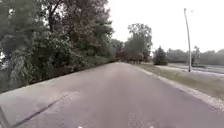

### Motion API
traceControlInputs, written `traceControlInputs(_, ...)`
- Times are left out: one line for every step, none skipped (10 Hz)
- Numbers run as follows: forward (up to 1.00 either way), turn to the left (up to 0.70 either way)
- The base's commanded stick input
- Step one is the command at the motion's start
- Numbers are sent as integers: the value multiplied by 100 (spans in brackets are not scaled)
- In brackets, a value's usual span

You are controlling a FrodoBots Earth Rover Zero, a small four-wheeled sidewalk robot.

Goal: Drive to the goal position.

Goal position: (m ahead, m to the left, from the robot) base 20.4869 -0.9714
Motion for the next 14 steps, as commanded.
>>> traceControlInputs(100,-10)
traceControlInputs(100,-10)
traceControlInputs(100,-10)
traceControlInputs(100,-10)
traceControlInputs(100,-8)
traceControlInputs(100,-4)
traceControlInputs(100,-4)
traceControlInputs(100,-4)
traceControlInputs(100,-3)
traceControlInputs(100,-3)
traceControlInputs(100,-2)
traceControlInputs(100,-2)
traceControlInputs(100,-2)
traceControlInputs(100,0)
